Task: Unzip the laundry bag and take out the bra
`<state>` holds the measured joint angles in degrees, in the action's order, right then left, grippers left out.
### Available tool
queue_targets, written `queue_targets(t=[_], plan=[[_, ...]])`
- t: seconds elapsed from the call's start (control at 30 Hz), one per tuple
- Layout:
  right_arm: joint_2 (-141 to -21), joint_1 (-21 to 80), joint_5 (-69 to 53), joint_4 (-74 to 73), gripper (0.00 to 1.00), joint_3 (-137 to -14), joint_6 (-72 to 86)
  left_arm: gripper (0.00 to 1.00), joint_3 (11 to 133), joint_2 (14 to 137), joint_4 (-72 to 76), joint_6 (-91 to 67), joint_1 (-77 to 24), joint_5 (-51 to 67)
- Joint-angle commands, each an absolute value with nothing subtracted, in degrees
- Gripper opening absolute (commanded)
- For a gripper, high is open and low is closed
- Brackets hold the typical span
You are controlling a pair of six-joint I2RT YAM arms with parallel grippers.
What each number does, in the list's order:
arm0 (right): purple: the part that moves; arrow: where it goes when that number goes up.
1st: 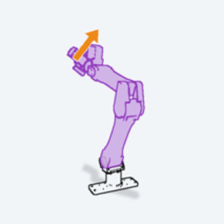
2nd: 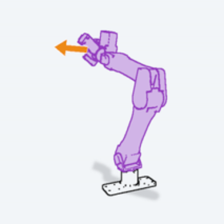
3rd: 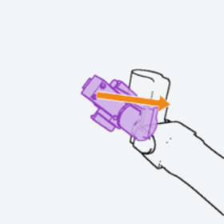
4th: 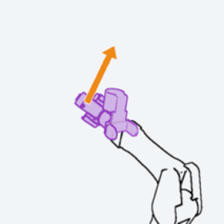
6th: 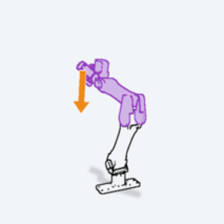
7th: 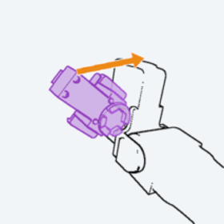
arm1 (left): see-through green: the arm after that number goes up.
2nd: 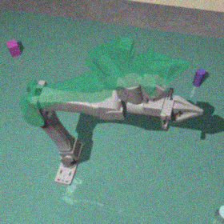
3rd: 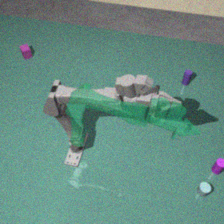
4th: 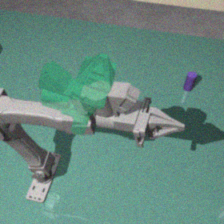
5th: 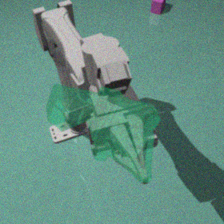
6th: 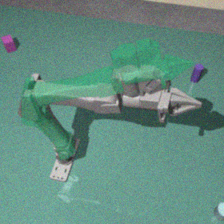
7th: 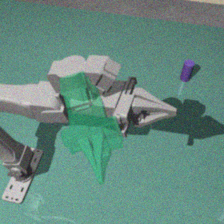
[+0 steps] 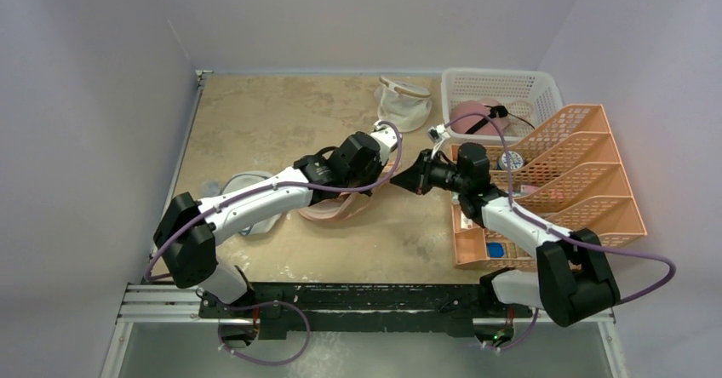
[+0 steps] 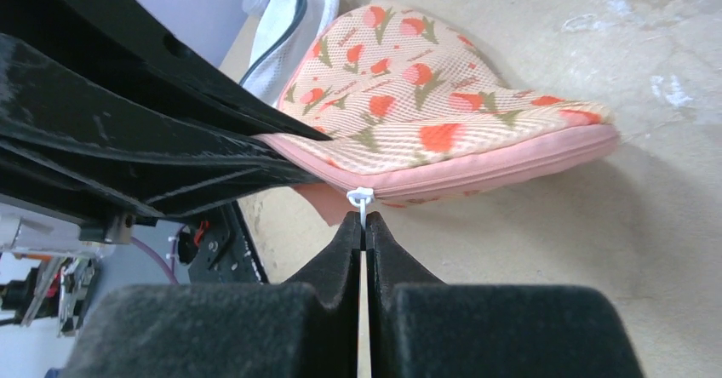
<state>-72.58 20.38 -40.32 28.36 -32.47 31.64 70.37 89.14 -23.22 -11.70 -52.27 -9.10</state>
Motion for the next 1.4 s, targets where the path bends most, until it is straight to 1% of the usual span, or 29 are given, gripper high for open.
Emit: queue_targets(t=[0.0,0.17,0.3,0.33,0.37,0.47,0.57,0.63,0.77,1.0,1.17,1.23,1.27,1.37], plan=[[-71.6,16.1,-43.8,34.3,0.0,-29.9,34.2,0.08,70.4,86.0,-22.6,-8.9,-52.1,-13.1],[-73.8,13.3,-43.1,33.7,0.0,-29.6,31.6,0.03,70.3,85.6,-23.5,-7.7,-52.1,-14.0],[-76.5,12.8,-42.6,31.3,0.0,-31.5,28.3,0.03,70.1,85.7,-24.1,-7.0,-52.1,-14.2],[-76.5,12.9,-42.4,31.5,0.0,-31.9,28.0,0.04,70.3,85.8,-24.3,-6.8,-52.1,-13.6],[-76.5,12.9,-43.0,31.7,0.0,-31.9,28.1,0.1,70.4,85.9,-24.6,-6.4,-52.1,-12.7],[-75.8,13.3,-43.6,31.7,0.0,-32.1,28.1,0.3,70.9,86.3,-25.6,-4.7,-52.3,-6.7],[-75.2,14.5,-43.8,30.7,0.0,-32.5,28.0,0.49,70.6,85.9,-25.0,-4.2,-53.5,-3.1],[-74.9,15.5,-43.5,30.4,0.0,-32.8,28.1,0.55,70.4,85.7,-23.9,-4.8,-54.0,-2.2],[-74.2,18.1,-42.0,30.4,0.0,-32.8,29.0,0.61,70.2,85.8,-21.2,-7.1,-54.2,-1.8],[-73.4,21.7,-40.3,32.2,0.0,-32.7,31.4,0.64,71.8,89.4,-21.2,-8.9,-54.2,-4.0],[-73.4,21.8,-40.4,32.4,0.0,-33.0,31.6,0.59,72.4,91.5,-23.6,-8.4,-54.2,-7.0],[-73.4,21.9,-40.5,32.3,0.0,-33.2,31.6,0.55,72.2,91.6,-23.6,-8.4,-54.3,-6.9],[-73.3,21.9,-40.6,32.2,0.0,-33.3,31.6,0.51,72.2,91.7,-23.6,-8.3,-54.3,-6.9],[-73.0,21.9,-40.2,31.7,0.0,-33.3,31.3,0.35,72.2,91.5,-24.0,-7.8,-54.3,-7.9]])
